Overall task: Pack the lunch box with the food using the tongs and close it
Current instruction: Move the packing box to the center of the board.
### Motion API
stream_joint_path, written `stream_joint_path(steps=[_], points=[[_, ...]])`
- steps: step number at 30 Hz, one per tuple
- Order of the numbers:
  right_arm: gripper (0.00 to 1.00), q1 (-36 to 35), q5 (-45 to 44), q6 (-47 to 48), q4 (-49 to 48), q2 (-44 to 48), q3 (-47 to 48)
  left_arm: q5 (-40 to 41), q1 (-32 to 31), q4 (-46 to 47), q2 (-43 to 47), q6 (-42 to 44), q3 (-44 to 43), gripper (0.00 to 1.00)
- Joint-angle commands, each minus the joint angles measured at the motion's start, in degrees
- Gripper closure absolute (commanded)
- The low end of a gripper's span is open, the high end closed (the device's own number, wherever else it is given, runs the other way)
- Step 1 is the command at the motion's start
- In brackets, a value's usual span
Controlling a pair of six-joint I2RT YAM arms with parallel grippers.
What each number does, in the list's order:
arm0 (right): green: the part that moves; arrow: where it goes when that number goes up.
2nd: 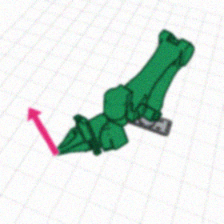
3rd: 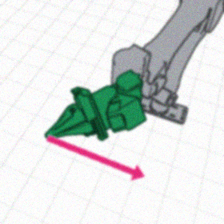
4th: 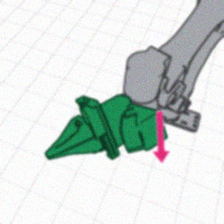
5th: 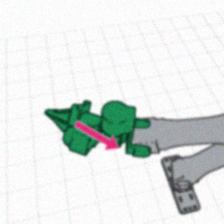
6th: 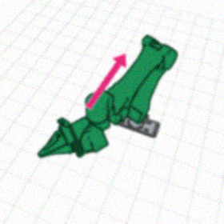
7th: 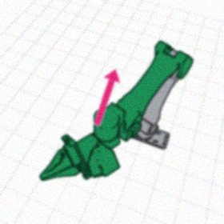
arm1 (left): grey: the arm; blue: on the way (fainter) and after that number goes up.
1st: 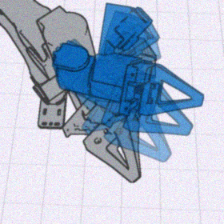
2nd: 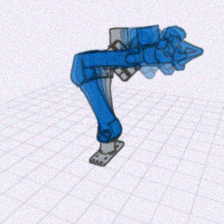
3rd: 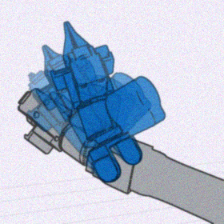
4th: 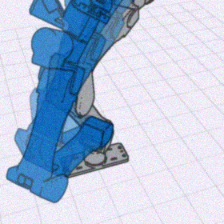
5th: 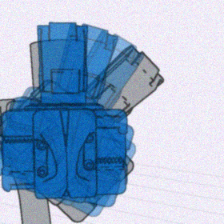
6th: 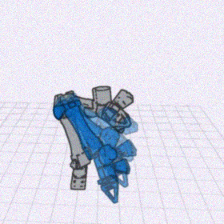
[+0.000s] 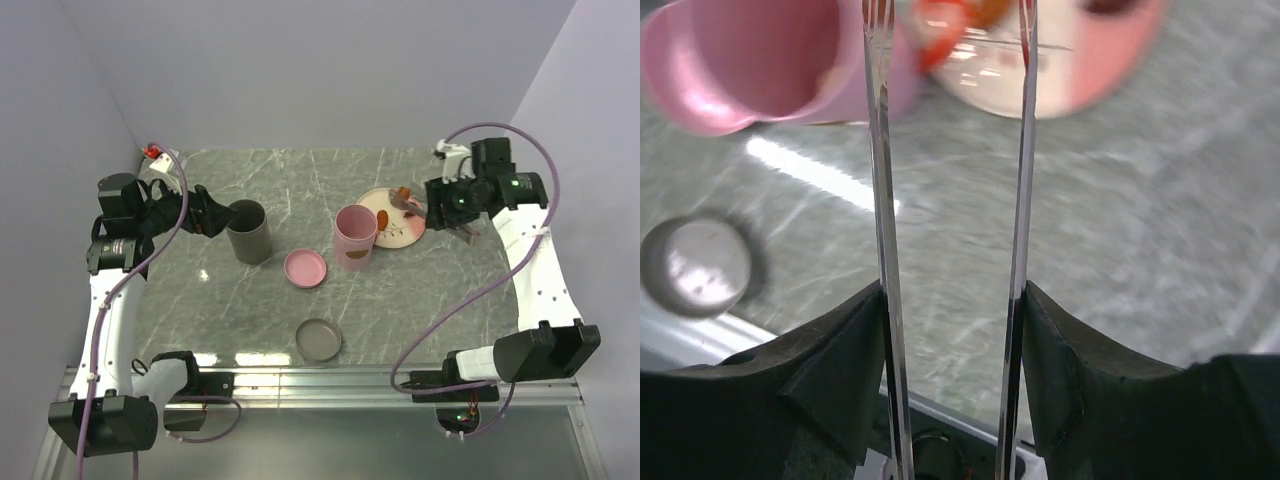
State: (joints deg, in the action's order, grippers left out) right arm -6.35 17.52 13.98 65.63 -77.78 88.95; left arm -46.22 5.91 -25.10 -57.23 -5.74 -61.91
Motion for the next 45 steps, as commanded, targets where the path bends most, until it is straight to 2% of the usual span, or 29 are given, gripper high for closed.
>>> stream_joint_path(steps=[1,7,13,31,41,45], points=[[0.41,4.7,-1.5,2.2,-1.5,2.9,-0.8,-0.5,0.1,0.8,0.0,-1.4,-2.3,0.01],[0.42,4.9,-5.4,2.1,-4.3,4.2,-10.6,-0.7,0.1,2.6,-0.5,-2.5,-1.5,0.01],[0.43,3.8,-6.3,0.5,-7.8,3.0,-14.5,-0.4,0.0,2.4,0.2,-2.2,-0.9,0.01],[0.44,-8.7,-3.8,-3.2,-8.1,1.8,-14.5,-0.4,0.1,3.0,0.5,-1.8,0.3,0.01],[0.44,-11.0,-0.3,-3.0,-7.4,0.1,-12.8,-0.5,0.1,3.2,0.3,-2.1,0.1,0.01],[0.44,-10.9,-2.1,-3.9,-8.7,-0.6,-12.6,-0.5,0.0,3.0,0.3,-2.0,-0.1,0.01]])
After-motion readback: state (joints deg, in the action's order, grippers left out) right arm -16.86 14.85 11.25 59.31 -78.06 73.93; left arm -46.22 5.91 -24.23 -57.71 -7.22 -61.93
